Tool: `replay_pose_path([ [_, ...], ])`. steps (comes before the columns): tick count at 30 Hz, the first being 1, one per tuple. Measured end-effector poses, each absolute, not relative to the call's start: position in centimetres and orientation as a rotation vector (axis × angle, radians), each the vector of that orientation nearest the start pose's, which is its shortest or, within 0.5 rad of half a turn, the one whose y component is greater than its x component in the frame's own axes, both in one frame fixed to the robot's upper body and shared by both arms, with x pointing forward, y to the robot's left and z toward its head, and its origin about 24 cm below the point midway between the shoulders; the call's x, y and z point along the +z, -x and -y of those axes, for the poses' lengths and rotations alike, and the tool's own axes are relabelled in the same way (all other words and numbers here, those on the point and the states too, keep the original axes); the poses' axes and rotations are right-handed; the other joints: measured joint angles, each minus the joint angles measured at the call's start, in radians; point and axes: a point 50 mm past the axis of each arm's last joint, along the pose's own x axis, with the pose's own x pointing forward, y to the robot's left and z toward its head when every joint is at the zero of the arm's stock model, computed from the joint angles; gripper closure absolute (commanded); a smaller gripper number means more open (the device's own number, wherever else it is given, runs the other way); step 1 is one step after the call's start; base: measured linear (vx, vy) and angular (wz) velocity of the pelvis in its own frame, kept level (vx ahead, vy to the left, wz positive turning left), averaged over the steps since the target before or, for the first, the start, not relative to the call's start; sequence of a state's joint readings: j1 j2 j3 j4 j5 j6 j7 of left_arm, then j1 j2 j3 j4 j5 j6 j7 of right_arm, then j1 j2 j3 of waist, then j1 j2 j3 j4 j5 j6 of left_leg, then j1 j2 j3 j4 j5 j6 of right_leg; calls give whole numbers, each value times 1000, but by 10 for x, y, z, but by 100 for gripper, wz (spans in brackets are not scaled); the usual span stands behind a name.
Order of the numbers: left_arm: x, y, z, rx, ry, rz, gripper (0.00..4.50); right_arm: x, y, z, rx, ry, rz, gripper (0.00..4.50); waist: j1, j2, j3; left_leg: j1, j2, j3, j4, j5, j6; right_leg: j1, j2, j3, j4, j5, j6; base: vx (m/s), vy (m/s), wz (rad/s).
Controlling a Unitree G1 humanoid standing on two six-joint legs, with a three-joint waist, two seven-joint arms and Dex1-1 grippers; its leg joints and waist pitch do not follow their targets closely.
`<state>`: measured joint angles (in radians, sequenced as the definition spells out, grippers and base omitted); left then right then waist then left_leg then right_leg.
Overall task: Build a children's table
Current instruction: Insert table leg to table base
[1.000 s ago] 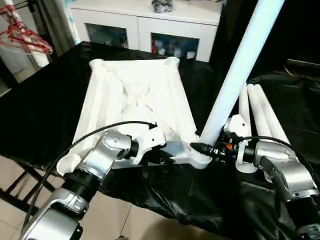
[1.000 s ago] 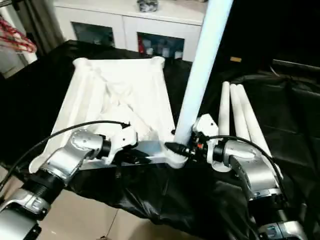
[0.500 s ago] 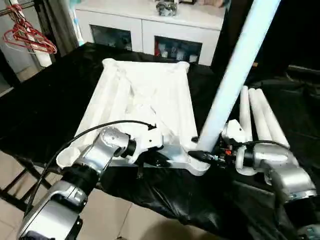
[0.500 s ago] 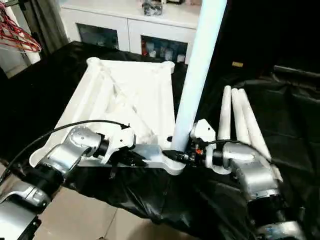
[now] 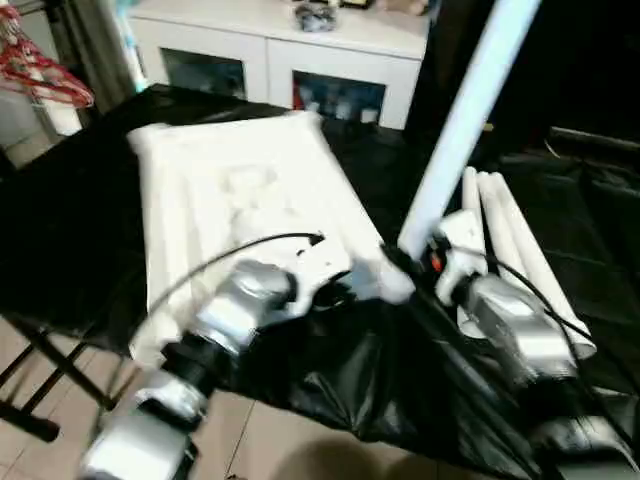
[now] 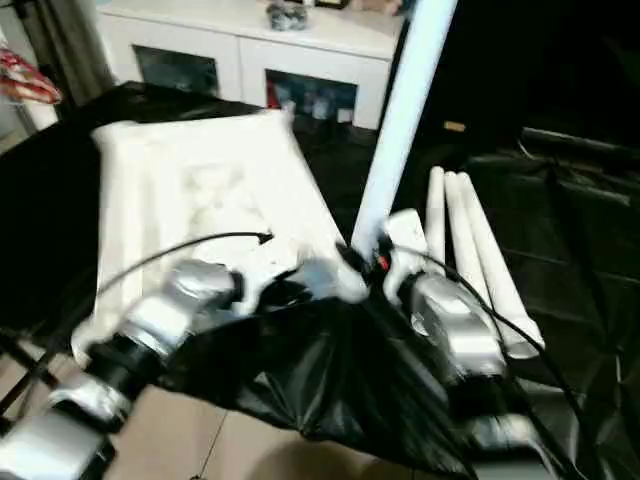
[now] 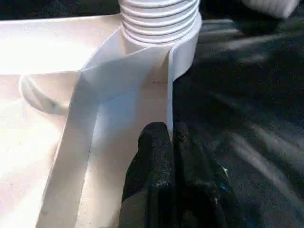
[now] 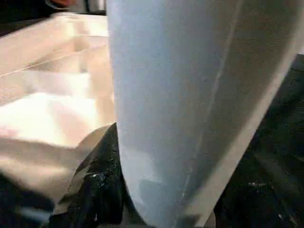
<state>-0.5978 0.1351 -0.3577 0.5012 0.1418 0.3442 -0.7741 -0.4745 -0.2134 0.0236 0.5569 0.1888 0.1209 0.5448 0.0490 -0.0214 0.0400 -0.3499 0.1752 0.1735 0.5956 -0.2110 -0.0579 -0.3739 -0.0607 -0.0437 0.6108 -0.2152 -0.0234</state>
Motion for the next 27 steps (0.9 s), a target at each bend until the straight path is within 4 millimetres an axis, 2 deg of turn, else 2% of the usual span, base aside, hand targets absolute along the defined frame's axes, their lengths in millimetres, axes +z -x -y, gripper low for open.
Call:
replay_pose_path([
  [5,45,-319,-57,-1033,-432,-443,450,44,-333,148,551,-24,-219,261,3,-1,-1,1,0,0,-4,0,0,-1,0,0,0,-1,2,0,0,0],
  [11,45,-320,-58,-1026,-437,-443,450,46,-335,144,539,-27,-217,261,-2,-1,-1,1,0,0,-4,0,0,-1,0,0,-1,-2,3,0,0,0],
  [12,45,-320,-58,-1026,-438,-443,450,46,-335,144,540,-27,-217,226,-3,-1,-1,0,0,0,-5,0,0,-1,0,0,-1,-2,3,0,0,0],
  [13,45,-320,-58,-1026,-438,-443,450,46,-336,144,541,-29,-216,226,-3,-1,-1,0,0,0,-5,0,0,-2,0,0,-1,-2,3,0,0,0],
  [14,46,-320,-58,-1028,-439,-442,450,46,-335,144,545,-33,-218,202,-3,-2,-1,0,0,0,-5,0,0,-2,0,0,-1,-2,3,0,0,0],
  [18,47,-319,-58,-1039,-440,-435,450,42,-333,146,555,-43,-237,180,-1,-2,-1,-1,0,0,-5,0,0,-6,0,0,-1,-2,3,0,0,0],
  [20,48,-319,-57,-1047,-441,-432,450,43,-331,148,568,-51,-232,143,2,-1,0,-1,0,0,-6,0,0,-7,0,0,-1,-2,3,0,0,0],
  [27,49,-318,-58,-1079,-444,-422,450,47,-325,152,637,-49,-228,86,10,3,2,-1,0,1,-9,0,0,-8,0,0,-1,-3,5,0,0,0],
])
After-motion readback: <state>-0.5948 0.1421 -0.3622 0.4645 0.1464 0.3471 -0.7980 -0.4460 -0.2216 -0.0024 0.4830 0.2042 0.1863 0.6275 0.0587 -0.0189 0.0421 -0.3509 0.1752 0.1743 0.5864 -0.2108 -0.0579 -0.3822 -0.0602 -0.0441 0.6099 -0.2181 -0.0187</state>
